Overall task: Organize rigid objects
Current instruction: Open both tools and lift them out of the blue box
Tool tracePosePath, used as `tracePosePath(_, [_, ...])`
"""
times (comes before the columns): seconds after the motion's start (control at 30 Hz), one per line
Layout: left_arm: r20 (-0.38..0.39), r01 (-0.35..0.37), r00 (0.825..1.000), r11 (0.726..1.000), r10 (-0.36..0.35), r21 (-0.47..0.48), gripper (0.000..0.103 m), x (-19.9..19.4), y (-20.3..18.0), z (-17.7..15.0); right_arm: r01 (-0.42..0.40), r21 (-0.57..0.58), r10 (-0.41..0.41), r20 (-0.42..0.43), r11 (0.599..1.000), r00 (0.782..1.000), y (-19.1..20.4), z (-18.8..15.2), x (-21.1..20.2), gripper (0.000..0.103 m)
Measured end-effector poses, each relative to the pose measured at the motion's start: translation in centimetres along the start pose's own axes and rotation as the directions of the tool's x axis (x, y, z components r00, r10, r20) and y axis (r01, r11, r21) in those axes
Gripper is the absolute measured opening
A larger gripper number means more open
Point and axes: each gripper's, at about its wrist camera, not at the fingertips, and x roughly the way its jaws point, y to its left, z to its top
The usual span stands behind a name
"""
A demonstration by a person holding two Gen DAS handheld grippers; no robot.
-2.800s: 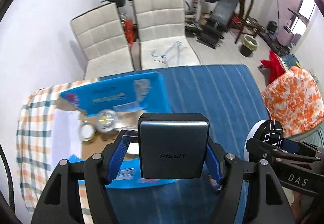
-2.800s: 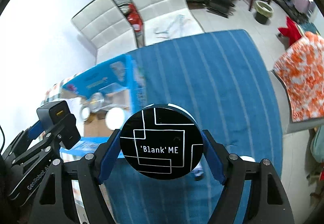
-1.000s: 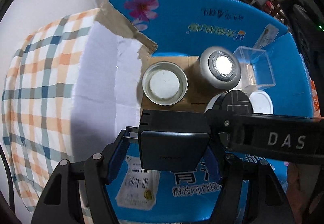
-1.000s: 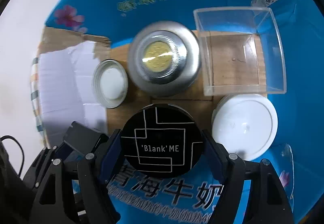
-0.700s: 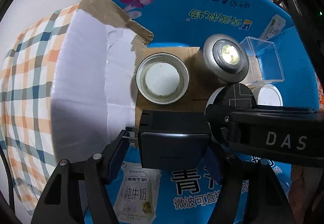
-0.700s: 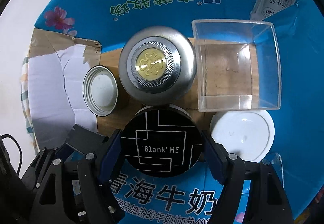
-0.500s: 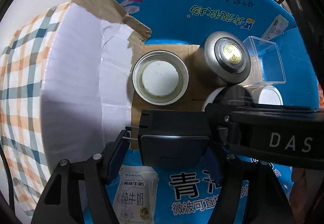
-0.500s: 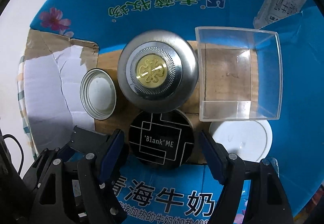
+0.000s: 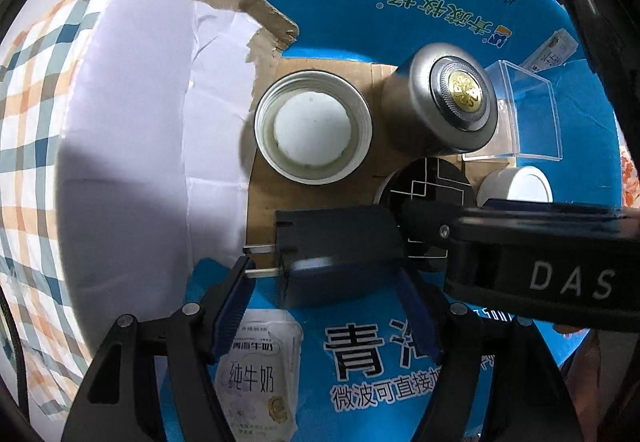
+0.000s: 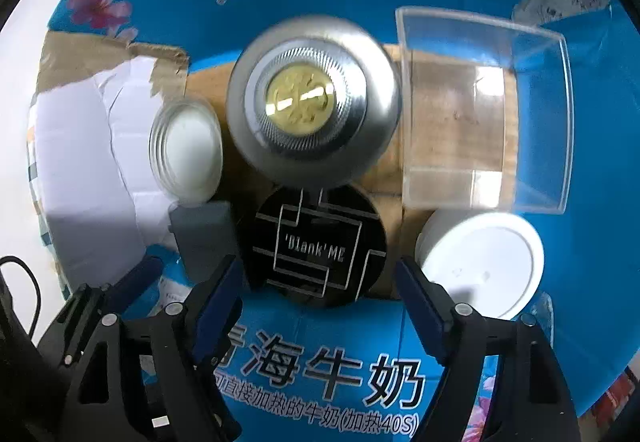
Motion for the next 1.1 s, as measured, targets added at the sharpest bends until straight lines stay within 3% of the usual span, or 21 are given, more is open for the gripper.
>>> tracePosePath(0.2, [0.017,-0.003,1.0,1.0,0.002,0.026,0.077,-1.5,0.2,-0.8,0.006,-0.028,-0.005,0.037,1.0,0.999,0.2,-2.6,-1.1,0.084])
tracePosePath(0.27, [0.025,-0.016,1.0,0.999,0.015,0.037,0.094,-2.0,-0.1,-1.4,0.004,-0.042,-0.002,0.057,0.999,0.998,0.3,-3.6,-1.7,0.089])
tracePosePath(0.3, [0.035,-0.03,0.999,0.999,0.029,0.041,0.095,-2.4,0.1,-1.7,0.028,-0.046,-0.024,0.074,0.999,0.997,0.3,-4.2,-2.0,0.101])
tracePosePath(0.4, [0.066,-0.047,0.997,0.999,0.045,0.026,0.096,-3.8,0.2,-2.3,0.088,-0.064,-0.079,0.132,0.994,0.988,0.2,-5.4,-2.9,0.103])
tracePosePath(0.5, [0.105,-0.064,0.992,0.998,0.063,0.006,0.096,-4.9,0.6,-3.0,0.092,-0.053,-0.082,0.169,0.994,0.982,-0.4,-7.1,-4.0,0.103])
tracePosePath(0.7, [0.181,-0.1,0.978,0.995,0.099,-0.002,0.096,-7.1,0.8,-4.2,0.15,-0.058,-0.128,0.281,0.987,0.951,-1.4,-9.9,-8.0,0.103])
tracePosePath(0.97, [0.263,-0.173,0.951,0.985,0.166,0.004,0.096,-10.4,-1.9,-4.7,0.179,-0.058,-0.142,0.397,0.982,0.907,-2.6,-12.7,-14.0,0.103])
tracePosePath(1.1, [0.292,-0.169,0.942,0.985,0.166,-0.016,0.096,-12.2,-2.2,-5.7,0.18,-0.066,-0.135,0.43,0.981,0.893,-2.5,-14.2,-15.1,0.103])
